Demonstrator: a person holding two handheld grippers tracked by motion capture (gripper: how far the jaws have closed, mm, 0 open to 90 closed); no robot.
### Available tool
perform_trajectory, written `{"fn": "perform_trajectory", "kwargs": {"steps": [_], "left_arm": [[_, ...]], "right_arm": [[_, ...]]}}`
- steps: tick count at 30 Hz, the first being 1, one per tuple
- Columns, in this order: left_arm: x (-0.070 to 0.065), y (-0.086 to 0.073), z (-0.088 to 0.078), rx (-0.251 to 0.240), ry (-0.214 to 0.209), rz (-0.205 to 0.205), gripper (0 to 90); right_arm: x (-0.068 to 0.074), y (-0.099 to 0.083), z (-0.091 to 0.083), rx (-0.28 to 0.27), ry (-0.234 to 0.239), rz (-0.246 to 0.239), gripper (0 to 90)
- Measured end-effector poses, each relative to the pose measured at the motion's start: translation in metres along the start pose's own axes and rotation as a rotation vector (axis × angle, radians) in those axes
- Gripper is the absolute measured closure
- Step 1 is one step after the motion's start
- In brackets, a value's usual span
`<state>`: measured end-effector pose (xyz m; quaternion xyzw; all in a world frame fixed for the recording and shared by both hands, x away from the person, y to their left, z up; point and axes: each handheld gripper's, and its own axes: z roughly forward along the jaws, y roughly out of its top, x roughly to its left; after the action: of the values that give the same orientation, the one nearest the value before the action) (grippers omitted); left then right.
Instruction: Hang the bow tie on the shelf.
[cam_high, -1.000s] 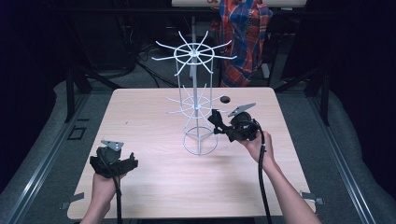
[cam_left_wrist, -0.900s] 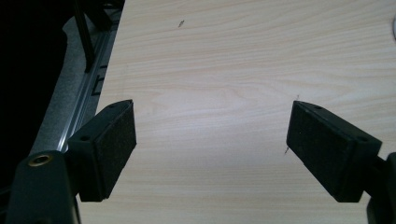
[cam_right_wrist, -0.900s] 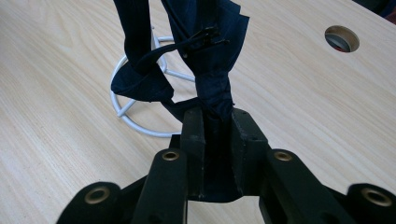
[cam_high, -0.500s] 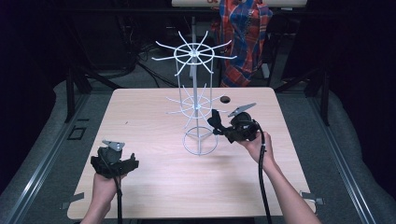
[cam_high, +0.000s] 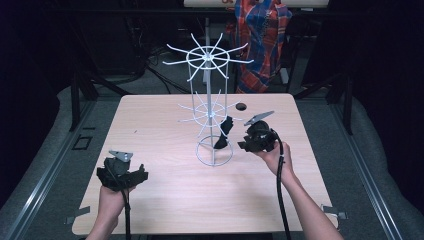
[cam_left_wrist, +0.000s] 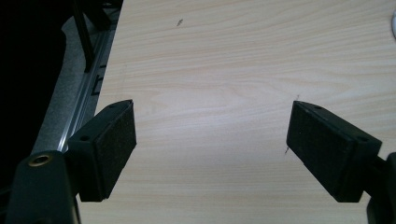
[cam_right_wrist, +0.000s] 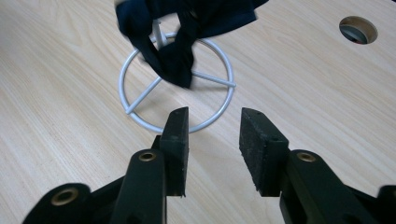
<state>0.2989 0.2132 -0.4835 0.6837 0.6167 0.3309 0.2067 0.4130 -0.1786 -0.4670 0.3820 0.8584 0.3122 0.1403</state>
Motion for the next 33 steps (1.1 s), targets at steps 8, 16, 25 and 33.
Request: {"fn": "perform_trajectory", "kwargs": {"steps": [8, 16, 25, 33], "left_arm": [[0.000, 0.000, 0.000, 0.001, 0.000, -0.003, 16.3], [0.000, 0.000, 0.000, 0.002, -0.003, -0.002, 16.3], [0.000, 0.000, -0.001, -0.001, -0.002, -0.005, 16.3], [0.001, 0.000, -0.001, 0.001, -0.003, -0.006, 16.3]], "right_arm": [[-0.004, -0.002, -0.007, 0.002, 0.006, -0.004, 58.3], [-0.004, -0.003, -0.024, -0.007, 0.011, -0.011, 54.5], [-0.005, -0.013, -0.052, -0.012, 0.016, 0.002, 37.6], [-0.014, -0.025, -0.065, 0.018, 0.021, 0.052, 23.2]]}}
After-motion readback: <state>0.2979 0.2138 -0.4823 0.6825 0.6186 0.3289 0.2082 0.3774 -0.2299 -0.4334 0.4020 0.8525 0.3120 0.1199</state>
